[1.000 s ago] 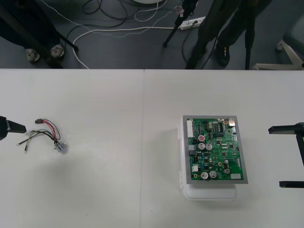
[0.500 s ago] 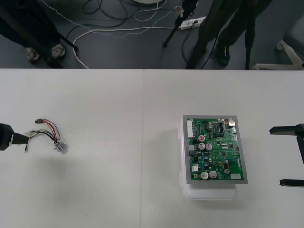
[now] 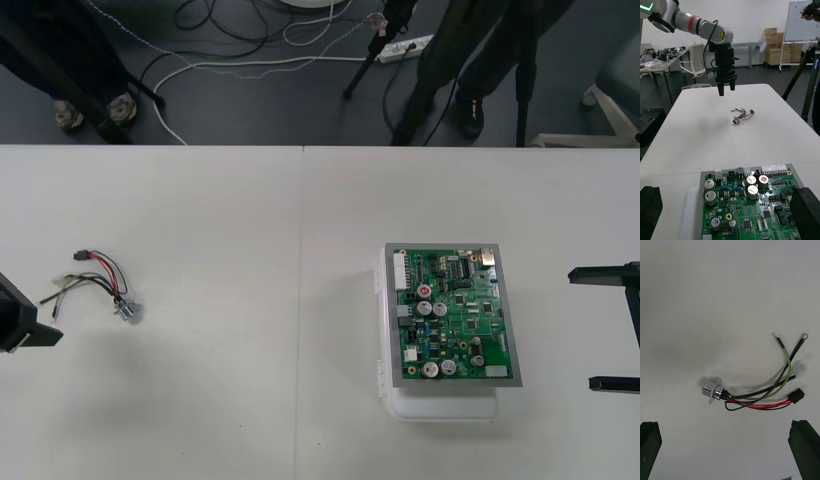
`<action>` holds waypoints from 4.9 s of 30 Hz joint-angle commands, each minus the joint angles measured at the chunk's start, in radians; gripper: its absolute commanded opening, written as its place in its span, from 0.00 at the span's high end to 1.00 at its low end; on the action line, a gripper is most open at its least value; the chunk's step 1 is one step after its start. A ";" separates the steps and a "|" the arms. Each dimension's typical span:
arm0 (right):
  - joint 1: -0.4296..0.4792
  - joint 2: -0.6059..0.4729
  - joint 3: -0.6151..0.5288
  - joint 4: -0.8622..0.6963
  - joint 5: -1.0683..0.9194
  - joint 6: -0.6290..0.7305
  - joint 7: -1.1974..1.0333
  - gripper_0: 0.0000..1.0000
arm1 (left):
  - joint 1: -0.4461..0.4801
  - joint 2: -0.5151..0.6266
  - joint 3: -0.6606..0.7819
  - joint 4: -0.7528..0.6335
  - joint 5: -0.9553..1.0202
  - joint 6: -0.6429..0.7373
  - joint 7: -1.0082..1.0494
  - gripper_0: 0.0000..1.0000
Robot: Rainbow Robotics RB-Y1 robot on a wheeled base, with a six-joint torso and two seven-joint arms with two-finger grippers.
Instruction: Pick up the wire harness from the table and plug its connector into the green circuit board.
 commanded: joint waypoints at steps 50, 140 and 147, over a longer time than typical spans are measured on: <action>-0.058 -0.005 0.076 0.029 -0.130 -0.008 0.142 0.00 | -0.637 0.052 -1.034 0.056 -0.723 0.326 -0.650 0.00; -0.081 0.020 0.076 0.053 -0.129 -0.008 0.134 0.00 | -0.957 -0.189 -1.491 0.270 -0.724 0.180 -0.460 1.00; -0.081 0.026 0.076 0.052 -0.129 -0.008 0.134 0.00 | -0.947 -0.172 -1.421 0.270 -0.723 0.139 -0.434 1.00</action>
